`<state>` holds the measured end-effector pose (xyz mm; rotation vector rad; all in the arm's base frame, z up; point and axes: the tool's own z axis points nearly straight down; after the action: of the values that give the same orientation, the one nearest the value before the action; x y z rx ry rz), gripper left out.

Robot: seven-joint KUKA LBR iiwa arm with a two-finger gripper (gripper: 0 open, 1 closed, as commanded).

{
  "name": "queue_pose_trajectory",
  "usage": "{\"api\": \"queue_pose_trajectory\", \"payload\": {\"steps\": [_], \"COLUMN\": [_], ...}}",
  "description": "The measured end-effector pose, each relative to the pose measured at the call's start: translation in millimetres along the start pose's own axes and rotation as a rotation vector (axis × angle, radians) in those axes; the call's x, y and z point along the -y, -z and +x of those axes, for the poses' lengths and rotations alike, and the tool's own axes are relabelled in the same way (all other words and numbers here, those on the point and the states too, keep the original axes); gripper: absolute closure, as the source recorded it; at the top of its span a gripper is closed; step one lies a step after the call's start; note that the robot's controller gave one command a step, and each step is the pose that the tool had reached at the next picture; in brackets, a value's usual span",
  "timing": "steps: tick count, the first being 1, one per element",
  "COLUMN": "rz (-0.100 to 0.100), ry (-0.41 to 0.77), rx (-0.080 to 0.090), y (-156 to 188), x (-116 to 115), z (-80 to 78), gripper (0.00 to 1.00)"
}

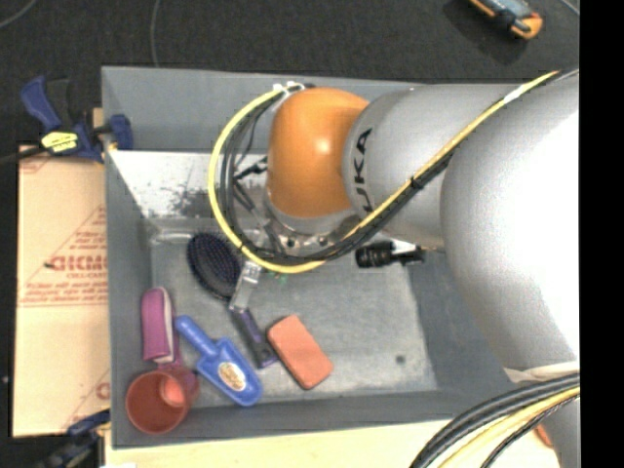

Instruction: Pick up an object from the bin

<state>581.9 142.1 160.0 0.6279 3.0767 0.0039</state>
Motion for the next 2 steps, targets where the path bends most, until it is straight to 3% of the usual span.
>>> {"api": "queue_pose_trajectory", "payload": {"steps": [1, 2], "rz": [-0.002, -0.002], "ry": [0.156, -0.19], "rx": [0.007, 0.003], "y": [1, -7], "x": [-21, -17], "z": [-3.3, 40.4], "gripper": [0.0, 0.0]}}
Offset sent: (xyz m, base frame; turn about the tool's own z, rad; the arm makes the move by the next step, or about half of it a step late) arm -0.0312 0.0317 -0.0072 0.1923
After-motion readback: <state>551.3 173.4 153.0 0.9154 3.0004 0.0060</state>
